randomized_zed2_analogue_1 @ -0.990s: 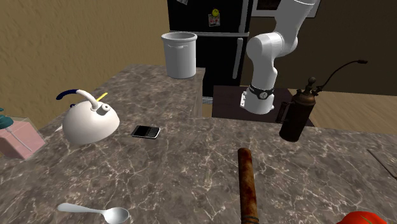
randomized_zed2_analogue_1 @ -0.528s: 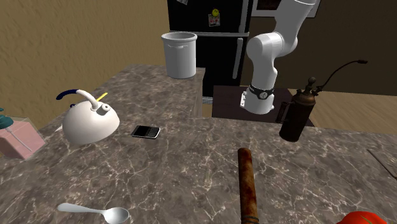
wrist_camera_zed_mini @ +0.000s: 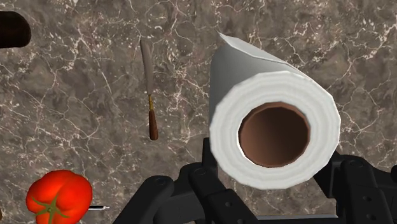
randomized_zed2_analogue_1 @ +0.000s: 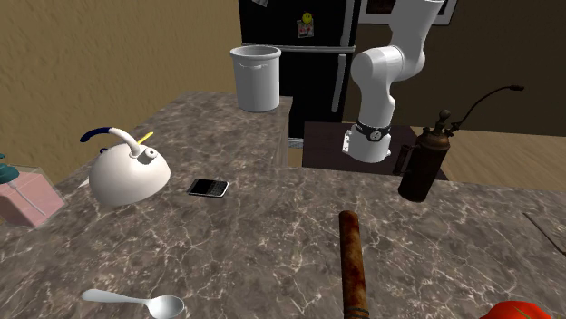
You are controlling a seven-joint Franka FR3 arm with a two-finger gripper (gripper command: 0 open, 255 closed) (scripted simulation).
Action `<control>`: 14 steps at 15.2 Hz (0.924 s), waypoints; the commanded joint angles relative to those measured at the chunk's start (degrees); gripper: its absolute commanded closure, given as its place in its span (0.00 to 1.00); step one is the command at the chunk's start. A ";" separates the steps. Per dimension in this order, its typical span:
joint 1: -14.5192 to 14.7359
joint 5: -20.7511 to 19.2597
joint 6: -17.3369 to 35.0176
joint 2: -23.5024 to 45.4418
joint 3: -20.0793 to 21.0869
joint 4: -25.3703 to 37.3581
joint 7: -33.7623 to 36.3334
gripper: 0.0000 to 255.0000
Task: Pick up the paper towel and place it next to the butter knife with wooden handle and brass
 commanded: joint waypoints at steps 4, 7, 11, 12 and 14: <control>-0.76 0.65 4.61 -1.54 -0.10 -6.02 -0.22 1.00; -1.10 0.92 7.22 -2.21 -0.16 -9.26 -0.32 1.00; -1.43 1.16 10.57 -2.82 -0.24 -13.17 -0.40 1.00; -1.50 1.19 11.38 -2.92 -0.26 -14.08 -0.41 1.00; -1.62 1.25 12.99 -3.09 -0.30 -15.84 -0.42 1.00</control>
